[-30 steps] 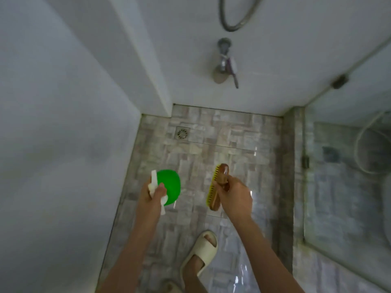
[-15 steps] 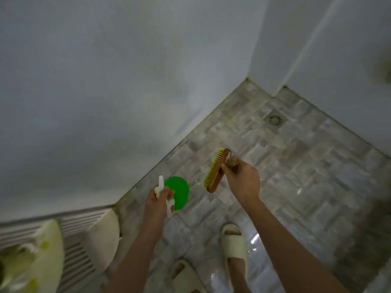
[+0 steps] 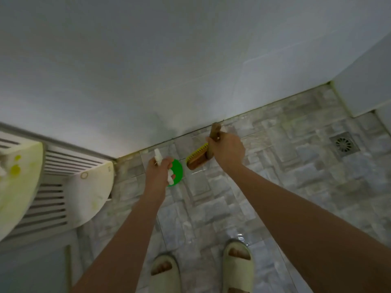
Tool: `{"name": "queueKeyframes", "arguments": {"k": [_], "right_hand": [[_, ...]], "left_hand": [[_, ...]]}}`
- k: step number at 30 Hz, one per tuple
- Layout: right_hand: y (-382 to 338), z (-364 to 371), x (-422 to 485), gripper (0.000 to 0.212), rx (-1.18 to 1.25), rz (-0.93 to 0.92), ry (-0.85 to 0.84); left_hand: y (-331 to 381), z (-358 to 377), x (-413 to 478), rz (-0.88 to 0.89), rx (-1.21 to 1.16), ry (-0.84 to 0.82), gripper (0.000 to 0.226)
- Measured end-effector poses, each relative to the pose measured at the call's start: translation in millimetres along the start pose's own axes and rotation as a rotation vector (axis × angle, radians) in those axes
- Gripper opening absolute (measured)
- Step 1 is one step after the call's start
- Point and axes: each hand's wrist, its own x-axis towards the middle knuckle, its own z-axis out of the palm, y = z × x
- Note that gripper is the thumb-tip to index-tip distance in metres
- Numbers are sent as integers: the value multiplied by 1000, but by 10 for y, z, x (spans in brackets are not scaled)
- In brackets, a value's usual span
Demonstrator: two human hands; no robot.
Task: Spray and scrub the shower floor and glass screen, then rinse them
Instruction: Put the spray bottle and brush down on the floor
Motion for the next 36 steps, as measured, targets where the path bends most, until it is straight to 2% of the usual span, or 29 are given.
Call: {"name": "queueKeyframes", "arguments": {"k": [4, 9, 16, 18, 20, 22, 25, 28, 30, 33, 36], "right_hand": [[-124, 358, 221, 33, -75, -22, -17], [-297, 444, 517, 34, 19, -54, 1], [-433, 419, 710, 38, 117, -69, -95], [-402, 392, 686, 44, 82, -99, -149], [-332, 350, 650, 59, 75, -74, -199], [-221, 278, 568, 67, 104, -38, -212], [-51, 113, 350, 67, 186, -40, -224], [85, -170, 23, 65, 163, -53, -252], [146, -394, -200, 60, 155, -33, -270], [198, -858, -547, 53, 232, 40, -240], [190, -1516, -972, 49, 316, 122, -131]], "left_hand": [[-81, 7, 427, 18, 66, 23, 34], [-23, 117, 773, 66, 53, 48, 46], [131, 154, 853, 69, 236, 60, 46], [158, 134, 822, 64, 274, 36, 50], [197, 114, 760, 65, 317, 23, 54], [228, 98, 643, 71, 367, 25, 53], [306, 102, 331, 111, 417, 67, 51], [442, 126, -196, 157, 439, 70, 56], [553, 117, -552, 178, 485, 15, 55], [819, 103, -1073, 218, 556, -119, 26], [1218, 97, -1691, 263, 628, -236, 33]]}}
